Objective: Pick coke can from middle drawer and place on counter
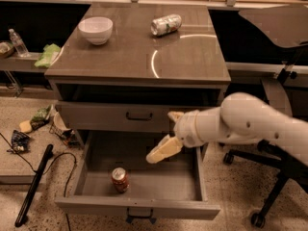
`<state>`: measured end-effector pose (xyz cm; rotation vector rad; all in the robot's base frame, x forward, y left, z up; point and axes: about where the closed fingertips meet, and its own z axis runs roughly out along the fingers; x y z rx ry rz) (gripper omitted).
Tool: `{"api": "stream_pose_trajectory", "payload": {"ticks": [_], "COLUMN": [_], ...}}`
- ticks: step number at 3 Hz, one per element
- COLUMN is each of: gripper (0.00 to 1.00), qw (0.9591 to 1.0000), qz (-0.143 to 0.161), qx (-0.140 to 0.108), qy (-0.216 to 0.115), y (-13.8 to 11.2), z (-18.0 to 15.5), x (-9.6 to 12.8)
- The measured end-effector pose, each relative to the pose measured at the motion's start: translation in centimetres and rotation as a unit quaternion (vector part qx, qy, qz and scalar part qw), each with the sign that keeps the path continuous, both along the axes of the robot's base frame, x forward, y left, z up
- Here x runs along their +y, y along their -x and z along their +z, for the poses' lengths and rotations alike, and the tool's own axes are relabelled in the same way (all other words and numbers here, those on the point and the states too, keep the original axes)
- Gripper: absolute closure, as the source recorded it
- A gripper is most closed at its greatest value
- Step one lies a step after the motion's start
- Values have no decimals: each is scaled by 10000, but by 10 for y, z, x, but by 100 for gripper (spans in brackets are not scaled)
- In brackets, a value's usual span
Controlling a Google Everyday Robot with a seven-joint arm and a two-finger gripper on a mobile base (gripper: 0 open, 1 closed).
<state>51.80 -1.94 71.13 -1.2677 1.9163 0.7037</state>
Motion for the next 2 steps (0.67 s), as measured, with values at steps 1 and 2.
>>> {"api": "stream_pose_trajectory", "payload": {"ticks": [1,2], "gripper": [0,0], "qw": [9983,9966], "qz": [-256,-283], "qx": [204,148], "qy": [-474,-756], "y": [11,4], "z": [-66,-116], "x": [17,41]}}
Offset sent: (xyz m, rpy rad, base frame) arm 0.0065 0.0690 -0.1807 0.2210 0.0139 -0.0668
